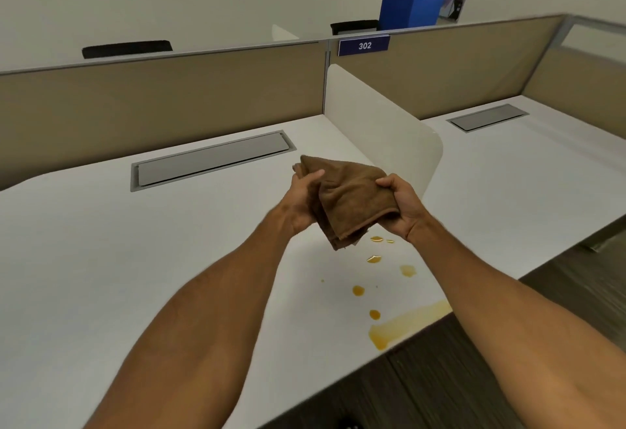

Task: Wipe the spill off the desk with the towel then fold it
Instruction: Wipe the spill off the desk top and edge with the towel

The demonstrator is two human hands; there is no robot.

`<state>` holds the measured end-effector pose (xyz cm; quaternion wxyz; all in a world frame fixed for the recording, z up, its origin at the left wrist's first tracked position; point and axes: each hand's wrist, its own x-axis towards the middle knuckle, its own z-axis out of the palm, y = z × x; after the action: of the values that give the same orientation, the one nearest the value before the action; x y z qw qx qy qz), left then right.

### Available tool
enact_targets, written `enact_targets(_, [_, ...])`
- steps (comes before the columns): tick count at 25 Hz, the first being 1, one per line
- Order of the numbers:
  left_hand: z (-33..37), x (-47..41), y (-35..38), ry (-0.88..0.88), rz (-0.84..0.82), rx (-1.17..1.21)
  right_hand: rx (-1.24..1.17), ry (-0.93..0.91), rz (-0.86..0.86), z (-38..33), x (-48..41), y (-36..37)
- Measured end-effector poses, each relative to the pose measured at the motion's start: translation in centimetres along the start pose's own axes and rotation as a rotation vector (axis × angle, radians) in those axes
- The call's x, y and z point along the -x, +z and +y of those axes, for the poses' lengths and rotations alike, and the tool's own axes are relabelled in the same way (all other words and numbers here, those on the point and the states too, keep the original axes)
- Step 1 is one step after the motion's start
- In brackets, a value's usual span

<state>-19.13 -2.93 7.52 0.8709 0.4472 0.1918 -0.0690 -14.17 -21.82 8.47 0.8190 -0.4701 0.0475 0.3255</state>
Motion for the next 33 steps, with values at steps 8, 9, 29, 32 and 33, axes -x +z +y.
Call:
enact_targets(8, [-5.8,1.1,-2.8,-0.058,-0.048,-0.531,0.559,0.062,0.24,4.3,0.5,-3.5])
enact_targets(9, [-6.9,1.1,-3.1,-0.044,-0.047,-0.538,0.581,0.055,0.254,5.0,0.7,-4.1])
enact_targets(29, [-14.8,4.6,-10.4,0.258,0.472,-1.911,1.832,-0.488,0.345,12.3,0.8,-3.7])
enact_targets(32, [-15.3,4.6,-11.3,0.165,0.511,-1.834,1.869,-0.293,0.271,13.7,-0.8,-3.5])
enact_targets(33, [-15.6,4.7,-11.5,0.161,0.522,-1.84,1.868,-0.214,0.244,14.5,-1.1,-3.4])
